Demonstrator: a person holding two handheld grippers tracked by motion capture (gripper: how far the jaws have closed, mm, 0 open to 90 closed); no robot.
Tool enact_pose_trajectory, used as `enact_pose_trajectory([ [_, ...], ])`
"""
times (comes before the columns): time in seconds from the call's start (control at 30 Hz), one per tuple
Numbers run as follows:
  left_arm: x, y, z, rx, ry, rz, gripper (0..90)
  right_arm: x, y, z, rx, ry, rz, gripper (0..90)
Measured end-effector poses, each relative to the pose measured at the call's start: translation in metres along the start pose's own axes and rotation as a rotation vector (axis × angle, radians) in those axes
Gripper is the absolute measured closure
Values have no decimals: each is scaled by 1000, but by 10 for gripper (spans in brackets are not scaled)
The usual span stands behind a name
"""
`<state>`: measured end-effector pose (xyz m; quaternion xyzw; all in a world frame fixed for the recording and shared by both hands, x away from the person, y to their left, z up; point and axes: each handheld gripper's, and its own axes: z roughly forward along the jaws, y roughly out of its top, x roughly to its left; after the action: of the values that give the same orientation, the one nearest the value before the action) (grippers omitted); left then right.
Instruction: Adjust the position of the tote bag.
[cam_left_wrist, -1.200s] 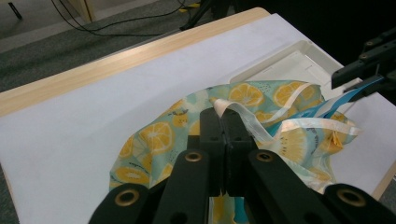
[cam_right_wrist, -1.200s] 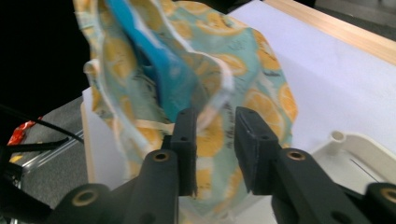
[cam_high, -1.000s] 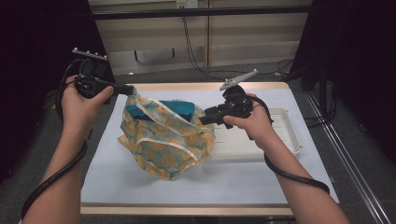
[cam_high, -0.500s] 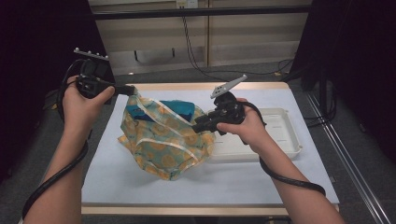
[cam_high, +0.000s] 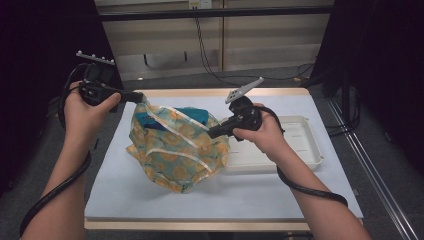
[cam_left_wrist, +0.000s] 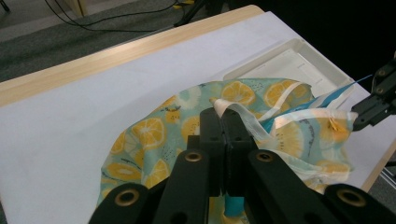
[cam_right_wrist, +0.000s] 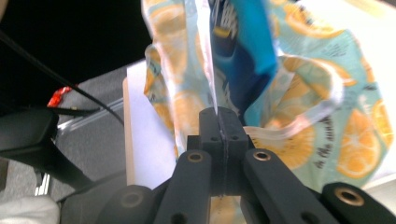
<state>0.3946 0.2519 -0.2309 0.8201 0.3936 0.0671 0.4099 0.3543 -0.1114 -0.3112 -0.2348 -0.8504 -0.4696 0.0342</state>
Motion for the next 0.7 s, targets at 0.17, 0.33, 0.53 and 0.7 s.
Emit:
enact_pose_trajectory([
  [0.17, 0, 2, -5, -16, -23, -6, 891, -4, 9, -21, -80, -32, 20, 900],
  [0.33, -2, 5, -10, -39, -32, 4, 891, -9, 17, -35, -130, -82, 42, 900],
  [0.53, 5, 3, -8, -63, -42, -24, 891, -20, 20, -37, -158, -123, 73, 900],
  [0.7, 9, 1, -5, -73, -44, -31, 890, -26, 25, -33, -178, -152, 86, 900],
])
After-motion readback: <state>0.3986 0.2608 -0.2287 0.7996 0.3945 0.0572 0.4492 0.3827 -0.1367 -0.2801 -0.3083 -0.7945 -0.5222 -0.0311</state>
